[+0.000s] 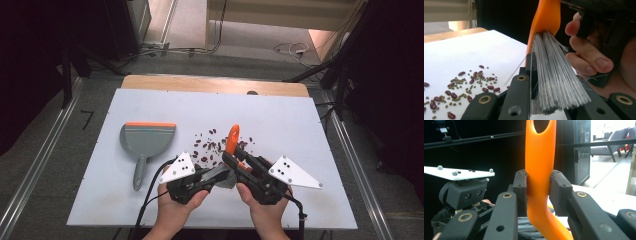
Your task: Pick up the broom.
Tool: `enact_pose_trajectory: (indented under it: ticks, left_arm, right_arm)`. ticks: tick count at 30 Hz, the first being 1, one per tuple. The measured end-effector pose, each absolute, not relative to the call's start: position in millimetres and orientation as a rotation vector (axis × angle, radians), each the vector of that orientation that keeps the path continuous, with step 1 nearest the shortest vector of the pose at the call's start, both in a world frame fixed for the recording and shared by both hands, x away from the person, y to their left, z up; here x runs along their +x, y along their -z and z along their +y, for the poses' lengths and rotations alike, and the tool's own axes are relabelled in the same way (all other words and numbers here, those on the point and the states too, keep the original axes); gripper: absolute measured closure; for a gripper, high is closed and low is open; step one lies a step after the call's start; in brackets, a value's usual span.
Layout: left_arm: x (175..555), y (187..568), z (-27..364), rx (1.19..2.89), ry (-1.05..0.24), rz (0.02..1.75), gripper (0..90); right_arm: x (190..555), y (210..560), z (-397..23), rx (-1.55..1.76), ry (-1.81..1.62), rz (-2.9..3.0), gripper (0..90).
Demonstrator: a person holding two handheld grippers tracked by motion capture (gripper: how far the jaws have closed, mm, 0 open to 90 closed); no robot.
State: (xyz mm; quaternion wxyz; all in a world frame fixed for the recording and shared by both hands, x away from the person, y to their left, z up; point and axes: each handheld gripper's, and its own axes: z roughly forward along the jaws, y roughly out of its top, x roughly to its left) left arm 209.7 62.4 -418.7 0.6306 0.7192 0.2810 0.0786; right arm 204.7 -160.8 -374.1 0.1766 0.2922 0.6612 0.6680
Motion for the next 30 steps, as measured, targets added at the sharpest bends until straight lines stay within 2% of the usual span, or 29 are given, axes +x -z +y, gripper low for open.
enact_pose_trajectory:
  ticks: [4, 7, 11, 15, 23, 28, 30]
  left_arm:
    - [211, 418, 66, 1.666, -0.197, 0.645, 84.8]
    - [214, 418, 74, 1.668, -0.176, 0.645, 85.4]
    - [217, 414, 91, 1.662, -0.199, 0.632, 85.6]
    - [220, 408, 108, 1.650, -0.185, 0.587, 85.5]
    - [223, 399, 137, 1.662, -0.135, 0.455, 85.4]
    - [222, 400, 140, 1.653, -0.100, 0.399, 85.3]
    - [220, 399, 139, 1.663, -0.081, 0.350, 85.2]
  right_arm:
    - [209, 374, -160, 0.802, -1.879, 1.918, 66.4]
    - [213, 372, -164, 0.765, -1.898, 1.961, 53.8]
    - [219, 370, -173, 0.722, -1.893, 2.018, 45.1]
    - [227, 370, -181, 0.698, -1.863, 2.073, 44.5]
    - [251, 376, -200, 0.596, -1.883, 2.278, 49.1]
    - [250, 378, -197, 0.533, -1.871, 2.382, 50.2]
    - [249, 381, -193, 0.501, -1.859, 2.437, 53.5]
